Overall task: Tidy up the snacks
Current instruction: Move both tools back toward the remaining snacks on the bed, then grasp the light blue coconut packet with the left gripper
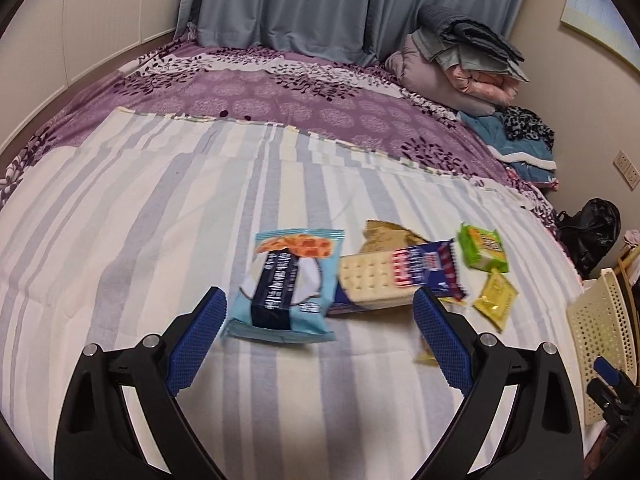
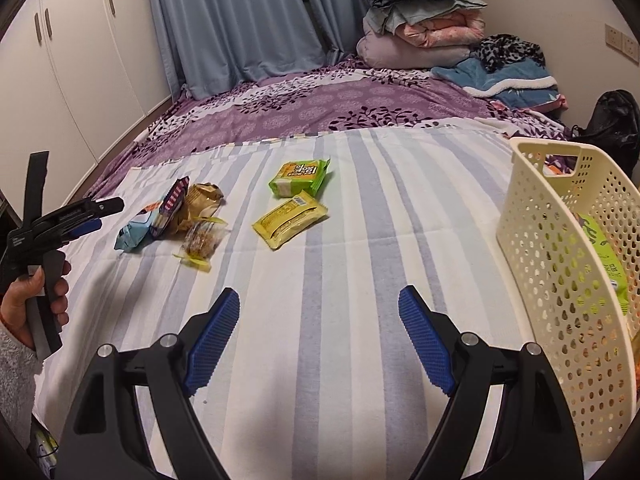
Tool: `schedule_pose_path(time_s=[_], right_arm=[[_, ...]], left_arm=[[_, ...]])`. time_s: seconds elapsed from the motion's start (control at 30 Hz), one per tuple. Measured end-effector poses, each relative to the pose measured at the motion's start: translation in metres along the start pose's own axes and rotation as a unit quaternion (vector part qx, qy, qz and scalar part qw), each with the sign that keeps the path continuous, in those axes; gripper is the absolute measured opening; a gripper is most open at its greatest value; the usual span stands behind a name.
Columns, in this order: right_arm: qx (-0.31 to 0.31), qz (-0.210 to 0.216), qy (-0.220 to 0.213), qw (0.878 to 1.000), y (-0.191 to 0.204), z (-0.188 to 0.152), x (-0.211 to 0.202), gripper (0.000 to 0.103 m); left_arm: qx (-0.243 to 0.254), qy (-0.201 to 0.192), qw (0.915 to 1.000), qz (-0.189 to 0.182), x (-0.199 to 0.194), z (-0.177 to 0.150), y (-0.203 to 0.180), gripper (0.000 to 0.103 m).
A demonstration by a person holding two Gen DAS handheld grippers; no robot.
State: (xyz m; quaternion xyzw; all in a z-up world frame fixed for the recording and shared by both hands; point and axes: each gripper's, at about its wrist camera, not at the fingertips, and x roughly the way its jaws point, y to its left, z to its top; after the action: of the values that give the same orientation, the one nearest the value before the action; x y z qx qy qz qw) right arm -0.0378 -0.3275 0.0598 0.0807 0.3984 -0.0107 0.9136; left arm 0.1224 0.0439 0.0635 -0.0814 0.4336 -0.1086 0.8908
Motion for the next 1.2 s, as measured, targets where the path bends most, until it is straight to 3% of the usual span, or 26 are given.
schedule_pose_path(time_s=[0.3, 0.5, 0.53, 0.63, 0.9, 1.2], right_arm=[[-0.014, 0.001, 0.025, 1.000, 0.016, -0.002, 0.021, 0.081], [-0.023, 0.007, 0.039, 0.999, 0.027, 0.000, 0.034, 0.081], [-0.025, 0.007, 0.042, 0.999, 0.028, 0.000, 0.036, 0.081], [-0.027, 0.008, 0.047, 0.998, 0.030, 0.000, 0.042, 0.081], [-0.037, 0.009, 0.056, 0.998, 0.039, 0.004, 0.058, 0.081], [-0.061, 0.036, 0.064, 0.995, 0.071, 0.020, 0.084, 0.081]], left_arm=[[-0.034, 0.036, 0.9986, -0.018, 0.037, -0.006, 0.027, 0.095], [-0.027, 0.052, 0.9983, -0.003, 0.054, -0.006, 0.031, 0.095], [-0.029, 0.055, 0.9981, -0.001, 0.057, -0.006, 0.032, 0.094], [-0.035, 0.059, 0.9976, -0.005, 0.062, -0.007, 0.036, 0.077], [-0.025, 0.042, 0.9988, -0.006, 0.053, -0.011, 0.036, 0.071], [-0.034, 0.000, 0.9994, -0.004, 0.013, -0.010, 0.043, 0.068]])
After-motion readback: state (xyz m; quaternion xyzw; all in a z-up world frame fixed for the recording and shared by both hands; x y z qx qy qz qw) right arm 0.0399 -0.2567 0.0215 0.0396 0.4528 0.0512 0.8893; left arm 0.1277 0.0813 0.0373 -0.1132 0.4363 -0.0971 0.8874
